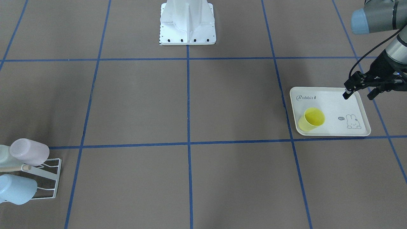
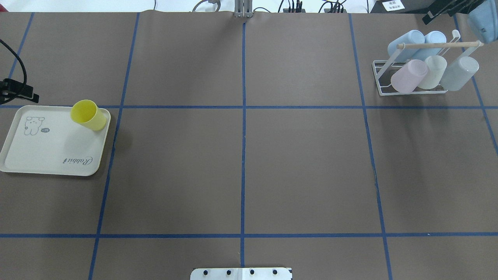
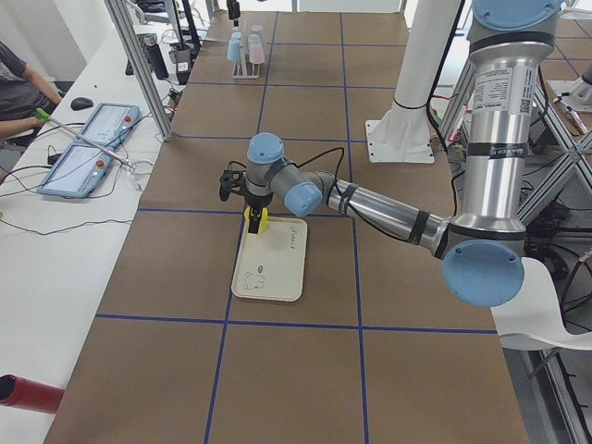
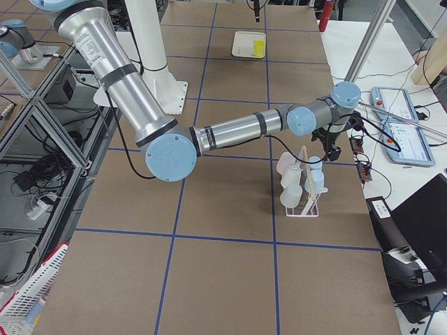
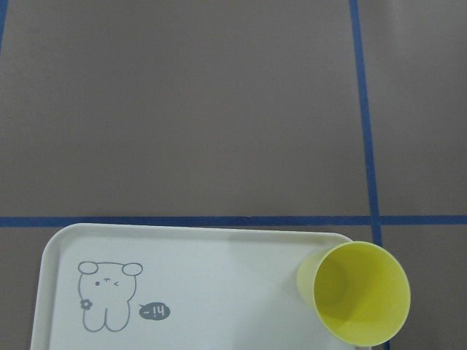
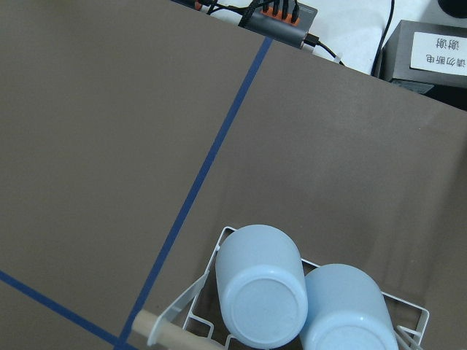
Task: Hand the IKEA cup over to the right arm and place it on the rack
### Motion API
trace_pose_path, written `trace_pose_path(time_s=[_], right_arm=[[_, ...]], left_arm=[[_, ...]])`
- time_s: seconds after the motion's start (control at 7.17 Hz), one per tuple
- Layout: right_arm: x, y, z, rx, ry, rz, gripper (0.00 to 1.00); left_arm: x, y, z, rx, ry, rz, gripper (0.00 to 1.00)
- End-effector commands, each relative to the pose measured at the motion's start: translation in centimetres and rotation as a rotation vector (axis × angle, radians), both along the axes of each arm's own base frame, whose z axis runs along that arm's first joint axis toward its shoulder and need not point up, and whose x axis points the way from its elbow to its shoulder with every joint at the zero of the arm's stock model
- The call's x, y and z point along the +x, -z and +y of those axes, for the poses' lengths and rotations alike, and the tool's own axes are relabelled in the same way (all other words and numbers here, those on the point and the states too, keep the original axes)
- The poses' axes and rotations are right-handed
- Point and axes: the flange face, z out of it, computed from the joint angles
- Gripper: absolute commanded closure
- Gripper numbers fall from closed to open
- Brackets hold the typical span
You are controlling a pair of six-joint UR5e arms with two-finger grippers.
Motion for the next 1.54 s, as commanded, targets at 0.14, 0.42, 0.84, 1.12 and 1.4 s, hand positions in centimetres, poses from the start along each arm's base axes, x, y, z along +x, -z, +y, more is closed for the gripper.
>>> trace_pose_path(time_s=[0.14,0.42,0.84,1.12,1.4], right_arm=[[0.1,-0.6,0.5,-0.009,-0.002,-0.004,0.02],[0.1,-0.8,0.7,-0.016,0.003,-0.013,0.02],[0.0,-0.9,0.8,-0.016,0.004,-0.013,0.02],[0.1,-0.9,0.8,-0.015,0.003,-0.015,0.02],[0.1,-0.8,1.0,-0.014,0.005,-0.020,0.02]], left_arm=[[1.6,-0.9,0.5,-0.006,-0.052,-0.016,0.00],[4.1,-1.5,0.9,-0.016,-0.096,-0.024,0.00],[8.4,-1.6,-2.2,-0.027,-0.134,-0.026,0.00],[9.1,-1.6,-3.2,-0.031,-0.138,-0.024,0.00],[10.1,-2.2,-4.6,-0.042,-0.137,-0.032,0.00]])
